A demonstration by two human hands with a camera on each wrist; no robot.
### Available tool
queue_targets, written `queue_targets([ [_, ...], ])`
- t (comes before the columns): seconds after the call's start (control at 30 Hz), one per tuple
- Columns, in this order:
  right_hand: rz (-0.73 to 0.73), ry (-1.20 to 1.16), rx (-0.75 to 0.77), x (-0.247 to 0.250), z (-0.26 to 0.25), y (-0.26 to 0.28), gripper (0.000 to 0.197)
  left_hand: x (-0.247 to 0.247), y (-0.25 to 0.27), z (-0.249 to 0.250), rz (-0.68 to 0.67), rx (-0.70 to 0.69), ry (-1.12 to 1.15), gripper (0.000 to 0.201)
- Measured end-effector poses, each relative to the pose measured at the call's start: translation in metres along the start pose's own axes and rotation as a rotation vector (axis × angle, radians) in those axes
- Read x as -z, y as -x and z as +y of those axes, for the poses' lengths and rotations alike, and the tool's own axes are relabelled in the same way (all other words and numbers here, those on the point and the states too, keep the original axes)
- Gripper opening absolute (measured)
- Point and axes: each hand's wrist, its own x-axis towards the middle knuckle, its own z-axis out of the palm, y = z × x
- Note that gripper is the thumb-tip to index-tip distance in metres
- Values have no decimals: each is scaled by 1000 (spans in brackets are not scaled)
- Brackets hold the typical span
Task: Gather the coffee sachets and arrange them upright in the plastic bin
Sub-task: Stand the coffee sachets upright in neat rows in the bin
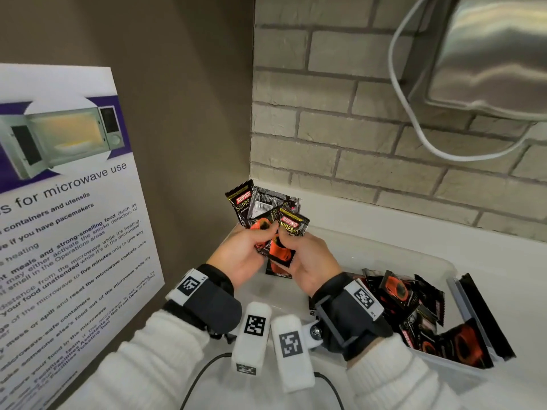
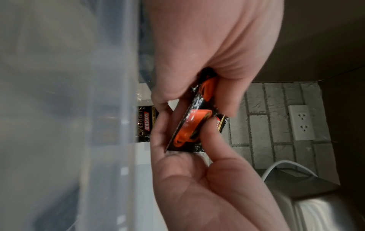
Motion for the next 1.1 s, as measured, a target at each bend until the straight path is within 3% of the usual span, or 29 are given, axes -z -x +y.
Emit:
queue_targets([
  [0.1, 52, 74, 30, 2, 1, -3, 22, -3, 3, 5, -10, 2, 140, 30],
  [0.23, 82, 119, 98, 3, 1, -4, 16, 2, 1, 4, 165, -48, 257, 40],
  [0.33, 126, 63, 123, 5, -2, -6, 8, 7, -3, 3, 278, -49, 358, 67],
  [0.47, 194, 15, 120, 8, -4, -11, 15, 1, -2, 4, 253, -98, 338, 49],
  [0.63, 265, 40, 135, 9, -1, -15, 28, 2, -1, 1, 220, -164, 332, 51],
  [0.7, 247, 44, 139, 8, -1, -14, 29, -1, 1, 0, 217, -250, 194, 48],
  [0.8, 159, -25, 118, 3, 0, -10, 26, -8, 4, -4, 270, -462, -331, 47],
  [0.93, 55, -169, 168, -2, -2, -6, 26, -15, 8, -15, 127, -594, -853, 64],
  [1.03, 8, -255, 154, -2, -3, -3, 34, -14, 10, -11, 93, -604, -976, 64],
  [1.1, 0, -180, 144, -3, -1, -3, 36, -15, 10, -8, 66, -558, -980, 63],
])
